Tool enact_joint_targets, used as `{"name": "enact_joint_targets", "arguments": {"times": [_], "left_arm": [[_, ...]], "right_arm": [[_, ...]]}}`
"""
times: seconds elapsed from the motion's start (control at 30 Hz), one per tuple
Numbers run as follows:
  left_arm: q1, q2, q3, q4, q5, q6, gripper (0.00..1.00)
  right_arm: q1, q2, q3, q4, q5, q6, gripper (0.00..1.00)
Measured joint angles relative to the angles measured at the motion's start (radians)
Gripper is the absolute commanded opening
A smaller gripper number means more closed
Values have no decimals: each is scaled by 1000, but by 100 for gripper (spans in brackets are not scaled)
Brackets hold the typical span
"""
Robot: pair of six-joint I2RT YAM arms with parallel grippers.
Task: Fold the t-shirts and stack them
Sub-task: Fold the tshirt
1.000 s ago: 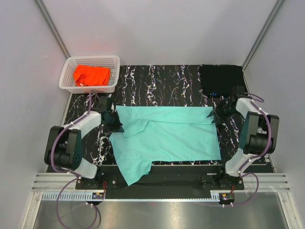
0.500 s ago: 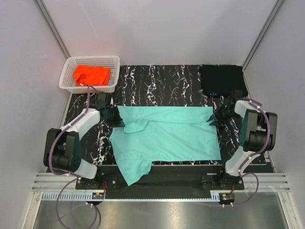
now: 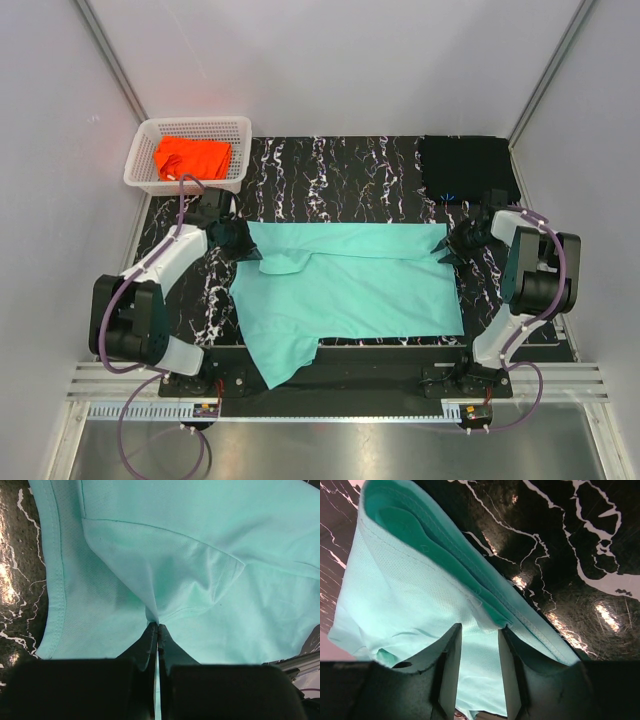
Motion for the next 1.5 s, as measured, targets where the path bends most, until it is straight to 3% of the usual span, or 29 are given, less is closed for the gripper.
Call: {"name": "enact_joint_targets", "arguments": {"times": [0.1,0.23,0.27,0.37,1.5], "left_arm": [[0,-7,7,-7,0,0,0],[0,-18,16,-11,0,0,0],[0,-20,18,-13,0,1,0],[0,-28,29,-19,-1,7,0],[0,-51,32,-40,-8,19,0]], "right_arm": [[0,-11,-14,11,-1,0,40],[0,-12,-20,9,8,-7,24],[0,-11,-20,9,12,-8,25],[0,-11,-20,11,12,-6,50],[-22,-101,-54,-87,57,-74,51]]}}
